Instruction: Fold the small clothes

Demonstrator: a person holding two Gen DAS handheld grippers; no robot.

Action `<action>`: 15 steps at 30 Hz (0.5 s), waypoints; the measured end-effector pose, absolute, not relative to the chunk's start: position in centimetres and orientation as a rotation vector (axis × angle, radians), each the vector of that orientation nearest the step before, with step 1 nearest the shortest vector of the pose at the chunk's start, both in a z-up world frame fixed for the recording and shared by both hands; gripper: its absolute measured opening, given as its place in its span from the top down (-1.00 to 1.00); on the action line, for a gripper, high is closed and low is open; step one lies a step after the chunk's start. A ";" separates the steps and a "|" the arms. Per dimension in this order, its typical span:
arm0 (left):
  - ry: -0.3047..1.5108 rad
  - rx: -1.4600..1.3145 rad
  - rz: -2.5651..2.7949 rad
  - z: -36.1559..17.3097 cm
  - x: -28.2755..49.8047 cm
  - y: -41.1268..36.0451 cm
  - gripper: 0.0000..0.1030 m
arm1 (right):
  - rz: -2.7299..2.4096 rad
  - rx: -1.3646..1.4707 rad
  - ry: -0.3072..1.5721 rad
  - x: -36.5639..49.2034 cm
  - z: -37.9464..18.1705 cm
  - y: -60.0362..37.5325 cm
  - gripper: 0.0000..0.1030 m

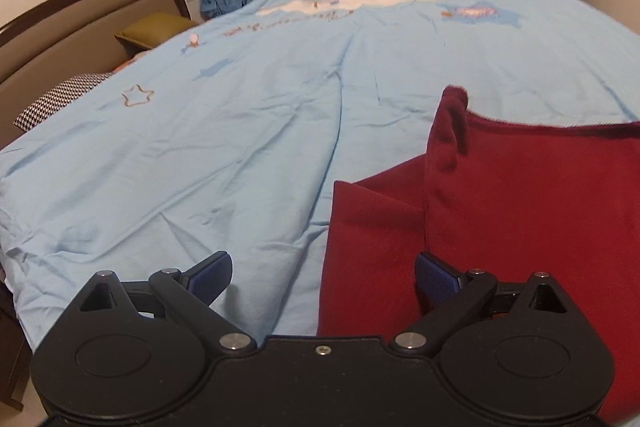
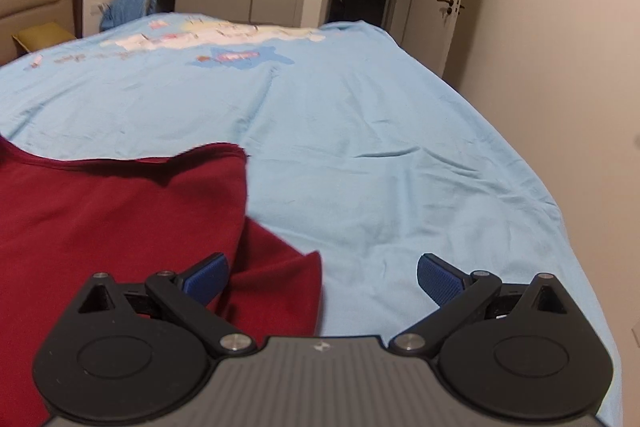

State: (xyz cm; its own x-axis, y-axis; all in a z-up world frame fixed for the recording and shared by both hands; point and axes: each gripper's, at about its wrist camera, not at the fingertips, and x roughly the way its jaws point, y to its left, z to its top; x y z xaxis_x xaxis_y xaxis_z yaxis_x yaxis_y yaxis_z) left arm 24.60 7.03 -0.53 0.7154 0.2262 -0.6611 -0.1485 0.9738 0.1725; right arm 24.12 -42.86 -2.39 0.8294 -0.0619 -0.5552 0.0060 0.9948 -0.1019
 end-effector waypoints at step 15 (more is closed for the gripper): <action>0.710 -0.092 0.001 -0.5 17.6 5.8 -0.50 | 0.132 0.095 0.527 13.1 -2.0 -40.9 -0.78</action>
